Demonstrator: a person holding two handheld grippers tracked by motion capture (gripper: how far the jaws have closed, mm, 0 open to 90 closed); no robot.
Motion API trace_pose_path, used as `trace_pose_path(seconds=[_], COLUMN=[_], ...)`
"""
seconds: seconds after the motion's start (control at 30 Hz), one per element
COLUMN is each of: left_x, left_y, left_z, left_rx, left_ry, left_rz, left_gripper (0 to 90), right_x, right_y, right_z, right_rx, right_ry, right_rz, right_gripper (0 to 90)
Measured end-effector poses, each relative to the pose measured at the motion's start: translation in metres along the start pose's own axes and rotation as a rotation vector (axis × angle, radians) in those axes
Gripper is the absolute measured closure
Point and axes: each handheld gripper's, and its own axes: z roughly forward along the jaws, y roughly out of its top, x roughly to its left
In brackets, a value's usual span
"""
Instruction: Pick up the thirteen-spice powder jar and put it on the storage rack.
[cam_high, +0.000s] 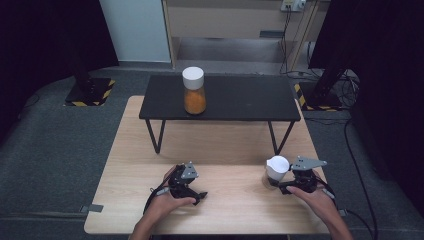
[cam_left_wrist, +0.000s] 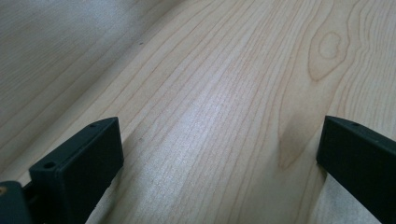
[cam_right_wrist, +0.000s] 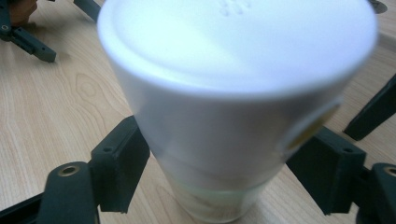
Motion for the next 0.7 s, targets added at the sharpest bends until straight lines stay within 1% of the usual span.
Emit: trace_pose_path(seconds=[0.2, 0.43, 0.7], left_x=[0.0, 0.0, 0.0], left_y=[0.0, 0.0, 0.0], left_z=[0.0, 0.0, 0.0], left_rx=[0.0, 0.0, 0.0], left_ry=[0.0, 0.0, 0.0], left_rz=[0.0, 0.0, 0.0], left_gripper=[0.0, 0.0, 0.0], right_x=[0.0003, 0.001, 0.0047], right_y=[0.0029, 0.0027, 0.008], right_z=[0.0032, 0.0029, 0.0024], right_rx=[0.0, 0.0, 0.016], right_ry=[-0.003, -0.007, -0.021], right_rz=[-0.004, -0.012, -0.043], right_gripper=[29.5, 30.3, 31.2])
